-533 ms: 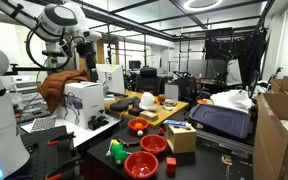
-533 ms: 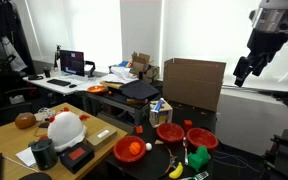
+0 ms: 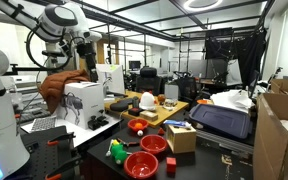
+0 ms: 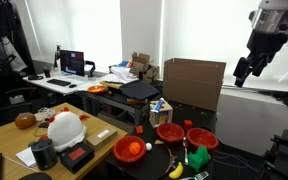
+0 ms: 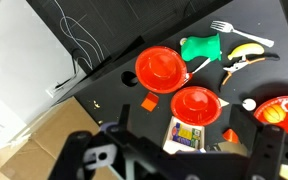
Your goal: Put the white ball inside the red bowl
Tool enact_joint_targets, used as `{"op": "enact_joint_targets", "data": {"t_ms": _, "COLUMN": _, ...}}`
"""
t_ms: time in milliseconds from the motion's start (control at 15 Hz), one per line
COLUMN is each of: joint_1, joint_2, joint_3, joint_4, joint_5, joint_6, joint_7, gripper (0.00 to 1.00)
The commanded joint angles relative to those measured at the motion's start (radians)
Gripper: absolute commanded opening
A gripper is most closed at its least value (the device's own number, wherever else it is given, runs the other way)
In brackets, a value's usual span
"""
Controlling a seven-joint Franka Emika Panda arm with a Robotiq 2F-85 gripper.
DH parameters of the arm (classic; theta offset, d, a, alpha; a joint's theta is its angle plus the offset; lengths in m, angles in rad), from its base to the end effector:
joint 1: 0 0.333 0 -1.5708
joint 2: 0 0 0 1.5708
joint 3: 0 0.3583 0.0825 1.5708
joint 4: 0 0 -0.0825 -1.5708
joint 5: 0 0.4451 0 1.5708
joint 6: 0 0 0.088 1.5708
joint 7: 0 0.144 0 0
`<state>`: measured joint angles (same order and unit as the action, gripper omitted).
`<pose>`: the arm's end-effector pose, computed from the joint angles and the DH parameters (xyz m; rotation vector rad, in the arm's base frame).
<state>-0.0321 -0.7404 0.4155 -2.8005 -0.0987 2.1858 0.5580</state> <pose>0.3431 0.1034 0.3699 2.8131 -0.2963 0.3056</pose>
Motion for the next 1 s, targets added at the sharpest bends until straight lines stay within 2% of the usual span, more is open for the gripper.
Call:
{"op": "enact_joint_targets", "data": {"t_ms": 0, "joint_1": 0.019, "joint_2": 0.005, "joint_3": -0.02, "joint_4": 0.002, "joint_5": -0.017, "joint_6": -0.004, "joint_7": 0.013, "gripper": 1.0}}
{"op": "enact_joint_targets", "data": {"t_ms": 600, "joint_1": 0.019, "joint_2": 0.005, "joint_3": -0.02, "joint_4": 0.002, "joint_5": -0.017, "joint_6": -0.004, "joint_7": 0.013, "gripper": 1.0}}
{"op": "enact_joint_targets", "data": {"t_ms": 933, "joint_1": -0.005, "joint_2": 0.092, "joint_3": -0.039, "joint_4": 0.057, "joint_5": -0.039, "joint_6": 0.034, "joint_7": -0.003, "gripper": 1.0}}
